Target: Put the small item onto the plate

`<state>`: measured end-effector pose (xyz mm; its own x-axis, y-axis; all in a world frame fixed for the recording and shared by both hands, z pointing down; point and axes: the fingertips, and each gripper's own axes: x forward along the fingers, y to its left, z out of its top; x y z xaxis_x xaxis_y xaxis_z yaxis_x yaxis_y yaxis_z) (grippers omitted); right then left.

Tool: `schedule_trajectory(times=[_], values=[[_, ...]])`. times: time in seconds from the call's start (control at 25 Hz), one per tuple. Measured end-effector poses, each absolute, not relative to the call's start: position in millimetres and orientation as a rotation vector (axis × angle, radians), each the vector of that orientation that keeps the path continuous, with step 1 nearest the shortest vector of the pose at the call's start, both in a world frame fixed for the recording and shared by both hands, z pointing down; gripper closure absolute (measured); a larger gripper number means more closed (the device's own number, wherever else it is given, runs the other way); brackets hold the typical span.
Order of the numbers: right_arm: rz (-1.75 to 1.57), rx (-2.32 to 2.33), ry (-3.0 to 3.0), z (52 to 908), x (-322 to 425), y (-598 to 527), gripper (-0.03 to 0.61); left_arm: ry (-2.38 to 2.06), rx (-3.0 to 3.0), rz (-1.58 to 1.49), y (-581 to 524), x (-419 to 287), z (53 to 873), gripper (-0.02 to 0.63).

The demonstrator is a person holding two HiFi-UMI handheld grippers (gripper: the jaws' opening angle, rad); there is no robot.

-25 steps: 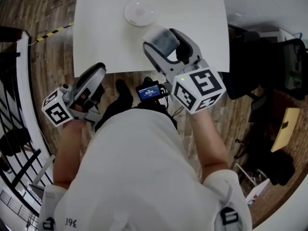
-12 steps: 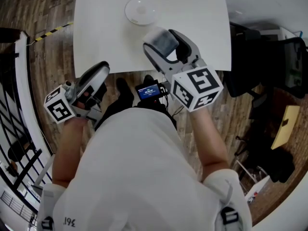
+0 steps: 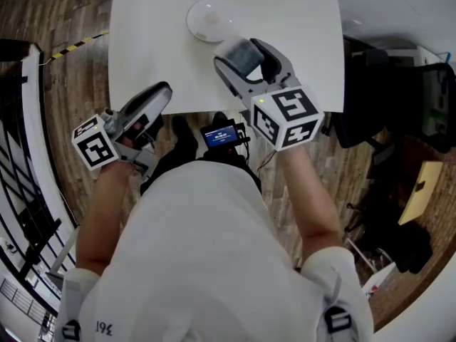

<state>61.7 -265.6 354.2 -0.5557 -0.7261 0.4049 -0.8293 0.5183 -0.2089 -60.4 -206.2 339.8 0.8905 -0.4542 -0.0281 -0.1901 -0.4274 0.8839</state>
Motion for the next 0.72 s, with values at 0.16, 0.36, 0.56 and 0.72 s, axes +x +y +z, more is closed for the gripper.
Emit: schedule_trajectory(times=[0.16, 0.36, 0.56, 0.72], values=[[0.564, 1.295, -2.469, 370, 65, -285, 0.255, -0.484, 2.007, -0.301, -221, -53, 349, 0.520], [0.561, 1.268, -2.422, 393, 62, -307, 0.255, -0.518, 2.001, -0.273, -238, -53, 365, 0.520], [0.579, 1.252, -2.374, 417, 60, -323, 0.255, -0.550, 1.978, -0.245, -251, -57, 387, 0.520], [0.604, 1.250, -2.330, 438, 63, -337, 0.255, -0.556, 1.966, -0.217, -259, -53, 405, 0.520]])
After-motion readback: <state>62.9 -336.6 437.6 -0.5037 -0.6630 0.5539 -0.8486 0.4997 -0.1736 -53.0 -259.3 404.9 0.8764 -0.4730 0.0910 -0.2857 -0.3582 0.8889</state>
